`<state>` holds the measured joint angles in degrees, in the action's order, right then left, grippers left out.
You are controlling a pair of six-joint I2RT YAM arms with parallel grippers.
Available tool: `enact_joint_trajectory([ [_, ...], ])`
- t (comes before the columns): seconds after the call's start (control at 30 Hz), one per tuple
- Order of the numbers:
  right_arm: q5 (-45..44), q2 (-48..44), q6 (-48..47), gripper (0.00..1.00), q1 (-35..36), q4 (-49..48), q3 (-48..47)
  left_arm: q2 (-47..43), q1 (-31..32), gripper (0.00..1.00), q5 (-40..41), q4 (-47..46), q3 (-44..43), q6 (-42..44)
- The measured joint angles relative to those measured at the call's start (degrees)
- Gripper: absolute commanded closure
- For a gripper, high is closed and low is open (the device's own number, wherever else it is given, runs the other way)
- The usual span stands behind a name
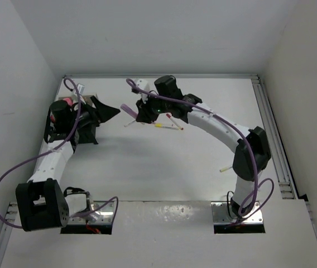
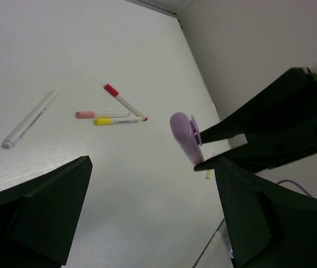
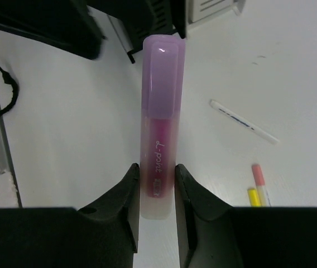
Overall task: Sort the stationery into containers
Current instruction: Pick up the pen from the center of the board.
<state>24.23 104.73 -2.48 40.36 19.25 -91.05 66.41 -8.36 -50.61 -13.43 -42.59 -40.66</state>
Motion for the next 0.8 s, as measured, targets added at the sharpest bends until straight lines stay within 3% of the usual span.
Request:
enact_joint_trajectory([
  [0.23, -1.73, 2.23, -0.11, 1.00, 3.69, 0.59, -1.11, 2.43, 3.74, 0.02, 1.51, -2.58, 0.00, -4.00],
  [0.33, -2.73, 2.32, -0.50, 1.00, 4.57, 1.16, -1.51, 3.10, 5.11, 0.11, 2.40, -2.99, -0.13, -4.42],
  [0.37, -3.13, 2.36, -0.59, 1.00, 4.83, 1.33, -1.95, 3.28, 5.51, 0.21, 2.64, -2.86, -0.22, -4.33],
  [0.53, -4.76, 2.99, -0.92, 1.00, 6.10, 1.36, -4.70, 4.07, 7.13, 0.53, 3.52, -1.64, -0.52, -2.93],
  [0.57, -4.98, 3.02, -0.98, 1.00, 6.34, 1.38, -4.98, 4.11, 7.17, 0.70, 3.45, -1.46, -0.52, -2.75],
  [0.6, -5.42, 3.02, -1.05, 1.00, 6.40, 1.40, -5.05, 4.11, 7.17, 0.80, 3.37, -1.33, -0.52, -3.08],
  [0.63, -5.90, 3.19, -1.42, 0.87, 6.58, 1.73, -5.07, 4.09, 7.02, 0.97, 2.05, -1.66, -0.87, -4.31],
  [0.7, -6.49, 3.91, -1.53, 0.55, 6.73, 1.05, -5.07, 3.98, 7.19, 1.00, 1.84, -1.22, -2.08, -2.71],
  [0.73, -6.49, 3.85, -1.09, 0.31, 6.69, 0.52, -5.07, 4.17, 6.29, 1.00, 2.05, 0.26, -2.82, -1.81],
  [0.8, -6.27, 3.28, -0.04, 0.23, 6.32, 1.09, -4.87, 5.01, 3.74, 1.00, 3.98, 3.67, -6.38, 0.96],
])
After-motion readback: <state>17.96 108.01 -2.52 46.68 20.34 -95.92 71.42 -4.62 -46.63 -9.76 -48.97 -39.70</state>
